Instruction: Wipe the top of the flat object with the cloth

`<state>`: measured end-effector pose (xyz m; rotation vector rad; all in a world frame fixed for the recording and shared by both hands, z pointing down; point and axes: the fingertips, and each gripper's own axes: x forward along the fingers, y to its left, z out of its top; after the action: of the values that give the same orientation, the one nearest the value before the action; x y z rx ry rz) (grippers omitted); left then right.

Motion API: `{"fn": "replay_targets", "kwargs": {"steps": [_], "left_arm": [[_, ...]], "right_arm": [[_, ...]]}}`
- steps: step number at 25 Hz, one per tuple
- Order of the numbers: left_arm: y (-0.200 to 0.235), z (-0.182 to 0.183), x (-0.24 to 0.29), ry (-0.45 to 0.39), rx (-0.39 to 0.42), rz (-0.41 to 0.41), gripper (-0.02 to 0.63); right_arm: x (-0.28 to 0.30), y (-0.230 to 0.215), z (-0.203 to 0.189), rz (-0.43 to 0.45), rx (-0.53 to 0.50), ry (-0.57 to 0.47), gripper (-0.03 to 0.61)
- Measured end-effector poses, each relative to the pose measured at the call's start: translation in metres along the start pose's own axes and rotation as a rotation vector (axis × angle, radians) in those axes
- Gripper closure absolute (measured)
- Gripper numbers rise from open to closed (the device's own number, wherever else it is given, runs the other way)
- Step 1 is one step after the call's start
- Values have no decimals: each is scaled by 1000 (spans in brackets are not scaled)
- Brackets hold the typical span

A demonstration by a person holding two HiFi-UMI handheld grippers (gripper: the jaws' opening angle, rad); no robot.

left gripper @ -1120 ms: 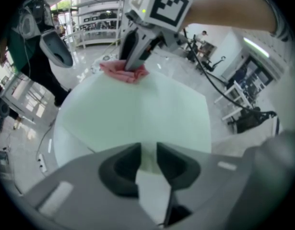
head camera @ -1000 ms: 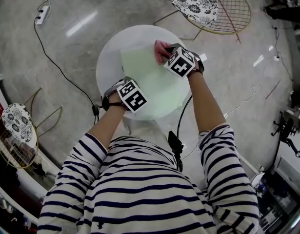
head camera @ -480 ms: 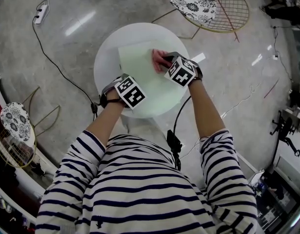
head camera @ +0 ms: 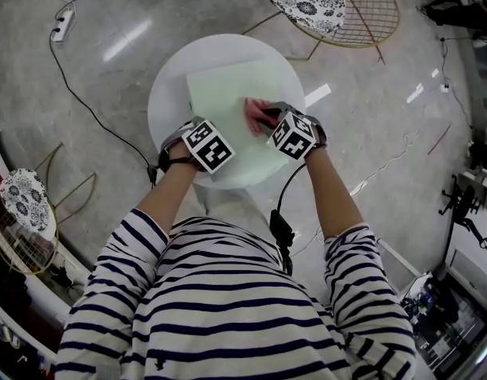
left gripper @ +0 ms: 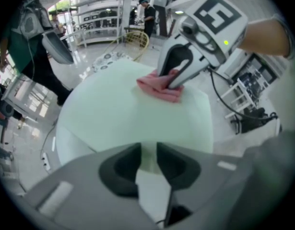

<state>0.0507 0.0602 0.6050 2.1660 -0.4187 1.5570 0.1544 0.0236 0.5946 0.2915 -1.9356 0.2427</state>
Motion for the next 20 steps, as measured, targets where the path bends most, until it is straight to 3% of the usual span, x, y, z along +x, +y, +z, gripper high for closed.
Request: {"fn": "replay_targets", "kwargs": {"steps": [20], "left_arm": [[1,-2,3,22,35,30,508]], "right_arm": [[-15,95,-51,28,35,-8,483]]}}
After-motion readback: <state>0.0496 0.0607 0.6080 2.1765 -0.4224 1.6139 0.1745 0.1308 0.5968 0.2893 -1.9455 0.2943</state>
